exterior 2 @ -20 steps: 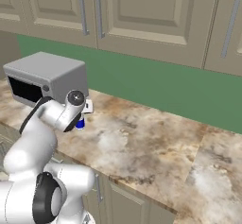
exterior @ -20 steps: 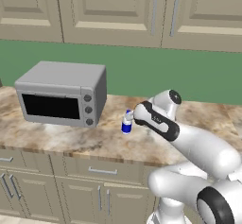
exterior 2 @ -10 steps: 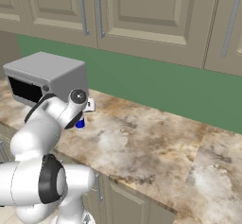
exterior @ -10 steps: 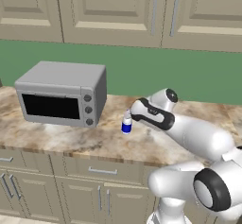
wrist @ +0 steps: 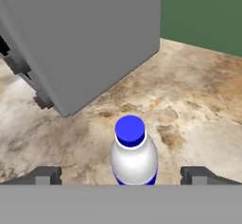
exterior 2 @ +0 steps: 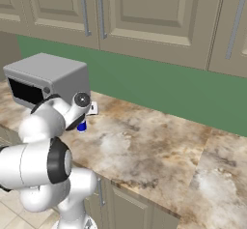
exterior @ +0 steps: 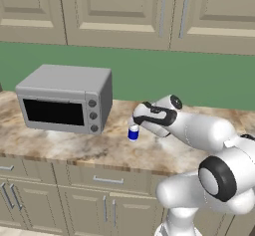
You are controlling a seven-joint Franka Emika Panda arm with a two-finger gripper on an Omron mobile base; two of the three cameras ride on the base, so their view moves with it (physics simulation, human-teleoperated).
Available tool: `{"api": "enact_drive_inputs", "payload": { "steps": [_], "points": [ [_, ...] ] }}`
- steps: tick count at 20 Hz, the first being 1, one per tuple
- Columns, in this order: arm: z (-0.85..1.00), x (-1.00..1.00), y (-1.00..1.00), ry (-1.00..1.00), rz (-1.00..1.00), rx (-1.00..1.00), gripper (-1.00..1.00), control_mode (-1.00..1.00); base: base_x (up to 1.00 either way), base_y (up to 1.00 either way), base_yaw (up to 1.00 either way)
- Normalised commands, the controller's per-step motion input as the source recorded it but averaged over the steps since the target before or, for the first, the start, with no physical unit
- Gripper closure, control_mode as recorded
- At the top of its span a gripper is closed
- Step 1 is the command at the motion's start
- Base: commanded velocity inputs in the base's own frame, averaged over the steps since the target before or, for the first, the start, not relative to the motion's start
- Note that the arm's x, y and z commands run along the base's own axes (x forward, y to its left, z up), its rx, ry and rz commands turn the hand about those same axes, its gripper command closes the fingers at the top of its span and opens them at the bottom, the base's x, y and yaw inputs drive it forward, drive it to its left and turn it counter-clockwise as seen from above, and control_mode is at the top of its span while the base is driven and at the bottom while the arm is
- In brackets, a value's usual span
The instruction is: Move the drinks to the dining counter.
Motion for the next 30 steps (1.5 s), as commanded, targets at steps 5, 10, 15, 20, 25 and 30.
{"api": "enact_drive_inputs", "payload": {
  "steps": [5, 10, 15, 20, 25, 30],
  "points": [
    [-0.17, 0.25, 0.13, 0.00, 0.00, 0.00, -1.00, -1.00, 0.00, 0.00, 0.00],
    [-0.21, 0.23, 0.14, 0.00, 0.00, 0.00, -1.00, -1.00, 0.00, 0.00, 0.00],
    [-0.22, 0.24, 0.16, 0.00, 0.00, 0.00, 1.00, -1.00, 0.00, 0.00, 0.00],
    [-0.28, 0.22, 0.16, 0.00, 0.00, 0.00, 1.00, -1.00, 0.00, 0.00, 0.00],
    [-0.35, 0.09, 0.02, 0.02, 0.00, 0.00, 1.00, -1.00, 0.00, 0.00, 0.00],
    [-0.26, 0.00, 0.00, 0.00, 0.00, 0.00, 1.00, -1.00, 0.00, 0.00, 0.00]
  ]
}}
